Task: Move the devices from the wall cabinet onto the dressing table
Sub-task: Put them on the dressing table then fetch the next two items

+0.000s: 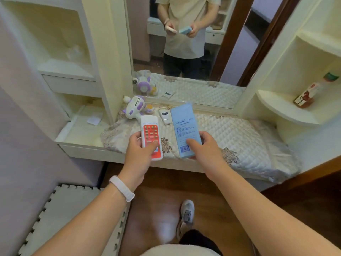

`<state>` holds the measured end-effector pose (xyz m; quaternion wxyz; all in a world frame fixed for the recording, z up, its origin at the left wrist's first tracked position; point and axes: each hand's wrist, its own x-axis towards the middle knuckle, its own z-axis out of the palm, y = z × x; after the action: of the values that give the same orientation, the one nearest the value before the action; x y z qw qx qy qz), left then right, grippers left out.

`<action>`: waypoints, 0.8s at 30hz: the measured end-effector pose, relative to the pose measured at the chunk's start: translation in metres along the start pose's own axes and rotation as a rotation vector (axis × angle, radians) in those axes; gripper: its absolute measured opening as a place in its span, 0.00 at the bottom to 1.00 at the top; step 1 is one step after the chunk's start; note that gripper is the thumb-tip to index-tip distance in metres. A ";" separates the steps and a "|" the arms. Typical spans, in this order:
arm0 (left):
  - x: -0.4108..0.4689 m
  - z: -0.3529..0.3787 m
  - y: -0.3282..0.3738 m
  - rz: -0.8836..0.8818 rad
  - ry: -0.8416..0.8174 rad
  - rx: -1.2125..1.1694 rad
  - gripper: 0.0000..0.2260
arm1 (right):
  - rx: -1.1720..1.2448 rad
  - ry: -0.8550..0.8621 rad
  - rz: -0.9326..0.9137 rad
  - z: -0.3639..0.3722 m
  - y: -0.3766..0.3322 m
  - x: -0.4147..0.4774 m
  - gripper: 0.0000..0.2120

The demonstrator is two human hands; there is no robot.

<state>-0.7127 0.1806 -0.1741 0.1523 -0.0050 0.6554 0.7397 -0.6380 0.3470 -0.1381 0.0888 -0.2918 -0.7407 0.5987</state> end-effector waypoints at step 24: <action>0.216 0.183 -0.040 -0.228 0.167 0.180 0.17 | -0.043 -0.213 0.219 -0.089 0.079 0.306 0.09</action>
<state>-0.8747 0.4099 -0.2313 0.1801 -0.1270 0.7245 0.6531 -0.8187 0.5949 -0.2547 -0.0622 -0.3076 -0.7222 0.6164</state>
